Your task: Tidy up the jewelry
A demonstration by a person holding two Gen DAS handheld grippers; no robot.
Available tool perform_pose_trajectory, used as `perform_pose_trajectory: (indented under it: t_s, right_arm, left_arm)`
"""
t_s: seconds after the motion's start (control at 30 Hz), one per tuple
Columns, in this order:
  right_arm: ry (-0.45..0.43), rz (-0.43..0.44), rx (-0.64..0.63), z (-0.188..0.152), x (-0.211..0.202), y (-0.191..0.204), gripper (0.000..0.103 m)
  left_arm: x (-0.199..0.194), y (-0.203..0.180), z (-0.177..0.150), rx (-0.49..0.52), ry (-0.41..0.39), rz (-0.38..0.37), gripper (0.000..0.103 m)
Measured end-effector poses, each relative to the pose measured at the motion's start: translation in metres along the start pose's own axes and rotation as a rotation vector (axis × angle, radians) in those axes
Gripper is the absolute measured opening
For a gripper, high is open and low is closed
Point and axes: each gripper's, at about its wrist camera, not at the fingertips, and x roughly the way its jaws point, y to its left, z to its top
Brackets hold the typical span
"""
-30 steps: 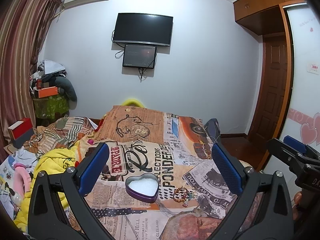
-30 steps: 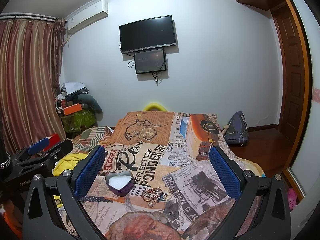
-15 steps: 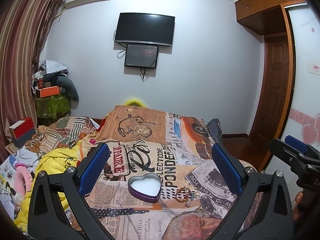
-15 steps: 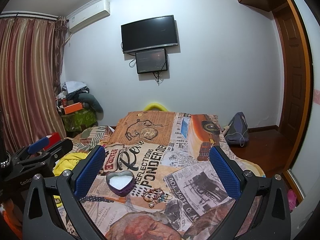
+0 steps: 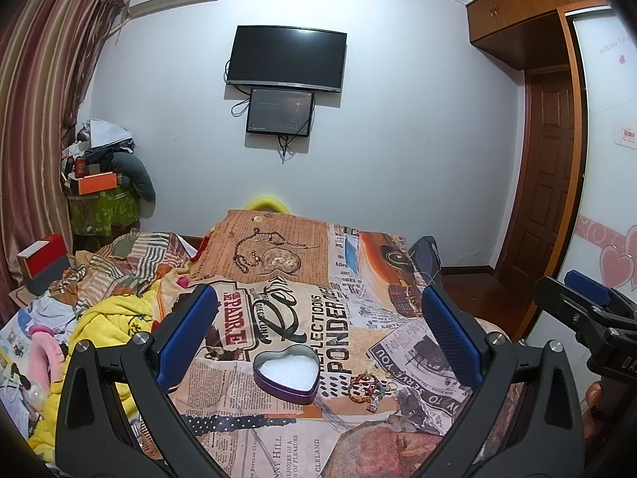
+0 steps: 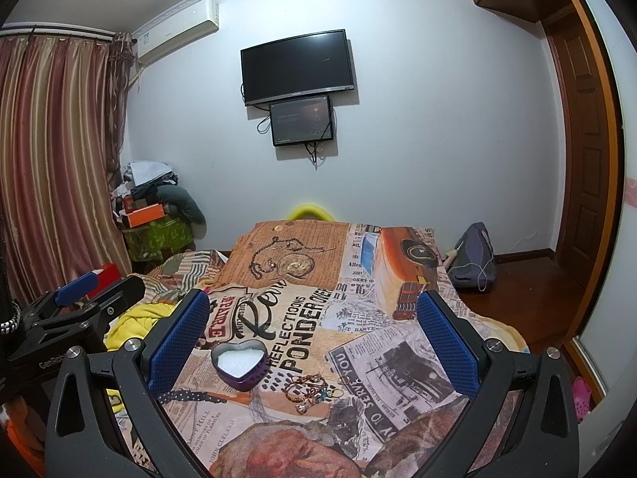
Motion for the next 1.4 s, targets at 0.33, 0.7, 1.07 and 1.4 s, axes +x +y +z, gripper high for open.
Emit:
perform_pose_trajectory:
  t_s: [0.33,0.7,1.07,1.4]
  right_arm:
    - [0.001,-0.001,0.001,0.001,0.001,0.000,0.103]
    - [0.007,-0.002,0.002,-0.001,0.003,-0.002,0.103]
    - [0.041,-0.007,0.010,-0.007,0.016,-0.008,0.103]
    - [0.137,-0.090,-0.023,-0.032,0.051,-0.025,0.103]
  left_arm:
    - [-0.001,-0.002,-0.001,0.002,0.002,0.000,0.103]
    - [-0.002,-0.002,-0.002,0.004,0.005,-0.002,0.103]
    - [0.013,-0.002,-0.004,0.006,0.039,0.001,0.103]
    - [0.056,-0.004,-0.023,0.017,0.161,0.000,0.103]
